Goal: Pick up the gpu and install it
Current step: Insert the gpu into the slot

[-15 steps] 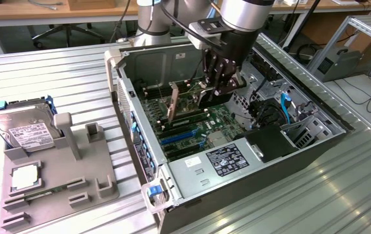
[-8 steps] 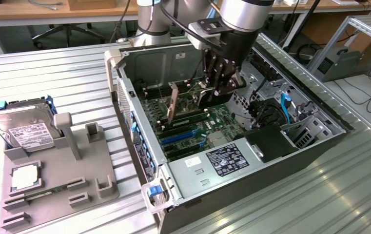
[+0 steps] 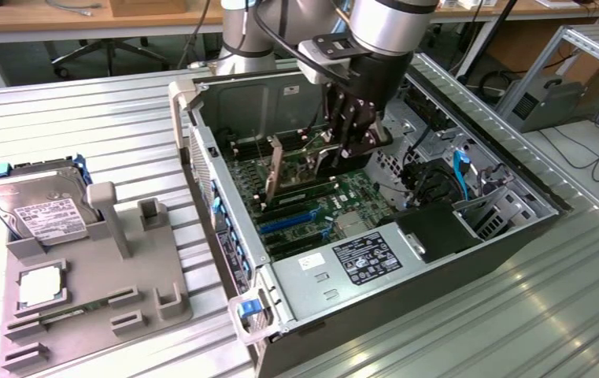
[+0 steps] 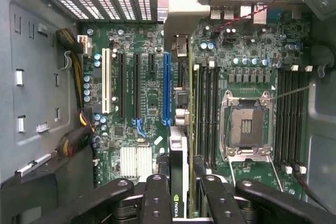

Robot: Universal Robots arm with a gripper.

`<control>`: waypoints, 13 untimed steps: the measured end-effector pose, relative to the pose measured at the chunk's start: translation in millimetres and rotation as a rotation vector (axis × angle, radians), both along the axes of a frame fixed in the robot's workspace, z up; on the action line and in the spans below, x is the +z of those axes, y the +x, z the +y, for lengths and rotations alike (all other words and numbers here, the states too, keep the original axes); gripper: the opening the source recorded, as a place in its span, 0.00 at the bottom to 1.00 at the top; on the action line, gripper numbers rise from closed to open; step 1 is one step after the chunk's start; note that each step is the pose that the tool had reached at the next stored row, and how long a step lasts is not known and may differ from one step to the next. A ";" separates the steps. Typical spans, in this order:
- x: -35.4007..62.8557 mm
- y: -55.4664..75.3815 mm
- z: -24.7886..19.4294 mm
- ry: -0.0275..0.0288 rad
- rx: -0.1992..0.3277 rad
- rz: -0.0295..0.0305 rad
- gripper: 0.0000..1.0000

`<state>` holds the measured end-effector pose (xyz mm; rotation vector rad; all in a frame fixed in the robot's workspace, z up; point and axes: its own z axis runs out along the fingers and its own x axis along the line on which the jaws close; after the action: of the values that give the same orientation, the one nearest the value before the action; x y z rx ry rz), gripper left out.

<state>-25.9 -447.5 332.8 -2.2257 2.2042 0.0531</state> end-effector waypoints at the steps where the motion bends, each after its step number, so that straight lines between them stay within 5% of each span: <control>1: -1.6 -0.8 0.0 0.0001 -0.003 -0.0001 0.27; 13: -8.7 -7.0 -3.1 0.0000 -0.031 0.0000 0.27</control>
<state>-32.9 -450.7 324.2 -2.1907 2.2383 0.0528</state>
